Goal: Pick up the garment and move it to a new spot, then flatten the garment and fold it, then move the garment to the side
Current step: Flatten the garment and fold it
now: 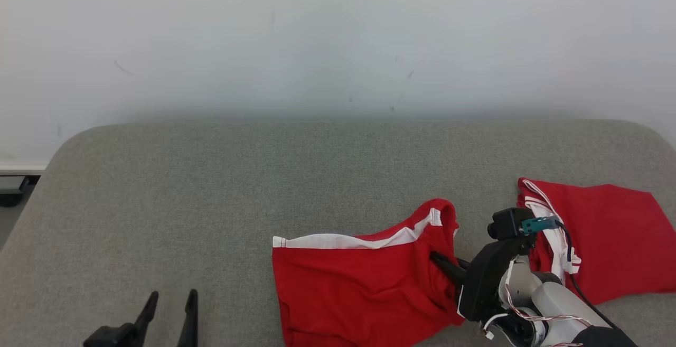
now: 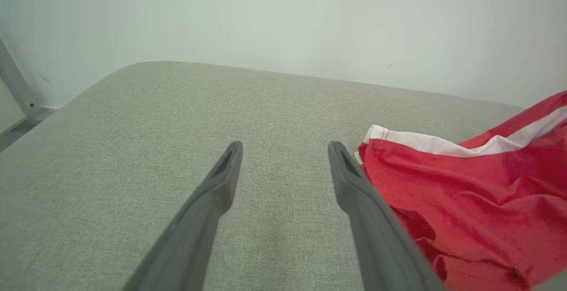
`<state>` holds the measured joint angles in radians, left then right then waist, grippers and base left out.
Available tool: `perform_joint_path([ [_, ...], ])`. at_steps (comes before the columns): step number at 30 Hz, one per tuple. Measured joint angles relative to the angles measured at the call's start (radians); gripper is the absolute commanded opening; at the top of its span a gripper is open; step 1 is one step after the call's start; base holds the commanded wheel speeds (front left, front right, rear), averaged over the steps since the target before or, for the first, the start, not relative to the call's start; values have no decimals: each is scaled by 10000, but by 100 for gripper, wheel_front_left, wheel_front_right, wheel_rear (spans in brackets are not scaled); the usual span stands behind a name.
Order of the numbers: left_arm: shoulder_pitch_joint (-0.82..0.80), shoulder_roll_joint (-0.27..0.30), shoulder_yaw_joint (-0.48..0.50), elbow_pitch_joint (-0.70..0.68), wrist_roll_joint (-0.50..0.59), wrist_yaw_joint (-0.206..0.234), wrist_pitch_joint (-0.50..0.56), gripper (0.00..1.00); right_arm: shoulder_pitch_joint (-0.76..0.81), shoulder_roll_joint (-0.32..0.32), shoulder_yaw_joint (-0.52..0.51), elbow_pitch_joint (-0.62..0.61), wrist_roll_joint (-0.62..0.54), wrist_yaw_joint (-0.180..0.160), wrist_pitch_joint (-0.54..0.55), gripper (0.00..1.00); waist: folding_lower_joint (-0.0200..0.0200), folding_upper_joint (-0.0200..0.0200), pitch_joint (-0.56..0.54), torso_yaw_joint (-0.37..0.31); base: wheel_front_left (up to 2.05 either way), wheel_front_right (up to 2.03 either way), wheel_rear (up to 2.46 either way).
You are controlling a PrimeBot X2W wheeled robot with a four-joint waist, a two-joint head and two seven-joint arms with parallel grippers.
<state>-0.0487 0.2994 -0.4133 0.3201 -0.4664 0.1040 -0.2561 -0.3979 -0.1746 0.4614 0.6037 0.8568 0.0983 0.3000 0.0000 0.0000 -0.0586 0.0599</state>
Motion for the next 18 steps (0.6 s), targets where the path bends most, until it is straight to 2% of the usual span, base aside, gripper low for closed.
perform_joint_path([
  [10,-20,-199,-198,234,12,-92,0,100,12,426,334,-844,683,90,1020,0,0,0,-61,279,0,0,0],
  [15,-43,-336,-259,332,15,-174,0,100,-31,564,550,-809,759,88,1674,0,0,0,-73,454,0,0,0],
  [18,-200,-458,-345,433,48,-190,0,100,-281,709,575,-625,857,-40,1973,0,0,0,-74,572,0,0,0],
])
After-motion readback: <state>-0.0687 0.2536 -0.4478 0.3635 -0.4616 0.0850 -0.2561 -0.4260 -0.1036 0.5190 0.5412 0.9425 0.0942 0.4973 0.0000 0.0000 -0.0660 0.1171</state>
